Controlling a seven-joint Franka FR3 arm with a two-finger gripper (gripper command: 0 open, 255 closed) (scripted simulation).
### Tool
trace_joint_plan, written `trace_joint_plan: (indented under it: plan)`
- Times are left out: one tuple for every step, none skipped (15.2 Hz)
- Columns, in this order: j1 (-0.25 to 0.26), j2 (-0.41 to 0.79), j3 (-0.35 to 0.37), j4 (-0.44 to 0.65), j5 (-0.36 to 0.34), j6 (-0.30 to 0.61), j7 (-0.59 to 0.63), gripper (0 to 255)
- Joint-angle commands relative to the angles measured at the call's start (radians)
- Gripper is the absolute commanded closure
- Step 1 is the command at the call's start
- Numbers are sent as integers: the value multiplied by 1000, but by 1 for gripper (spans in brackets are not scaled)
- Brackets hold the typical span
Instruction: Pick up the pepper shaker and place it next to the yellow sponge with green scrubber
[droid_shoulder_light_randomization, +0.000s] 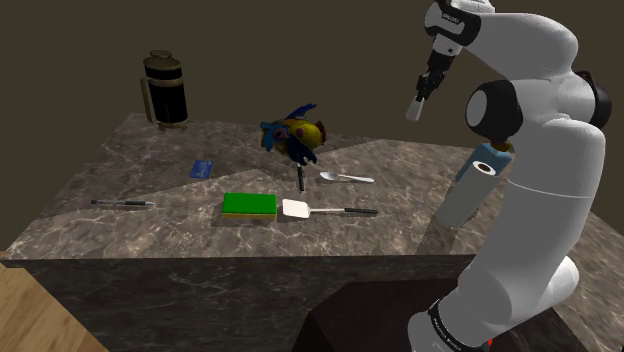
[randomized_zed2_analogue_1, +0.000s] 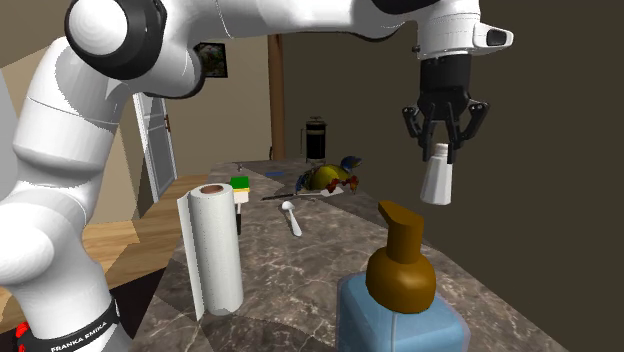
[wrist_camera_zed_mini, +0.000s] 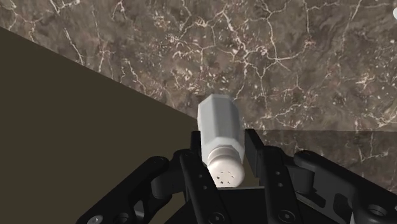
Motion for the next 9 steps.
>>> trace_joint_plan:
  plan:
    - [-12, 14, 0, 49, 7, -36, -3, 255]
    - [-18, 22, 1, 76, 10, -54, -3, 255]
    - [-25, 31, 2, 104, 14, -74, -4, 255]
    - [-33, 41, 2, 134, 19, -94, -4, 255]
    - [-34, 42, 3, 139, 20, -97, -4, 255]
    - [1, 6, 2, 79, 2, -73, 16, 255]
    - [33, -27, 3, 27, -15, -52, 38, 255]
    - [63, -57, 5, -21, -31, -33, 61, 255]
    - [92, -85, 7, -64, -46, -16, 84, 255]
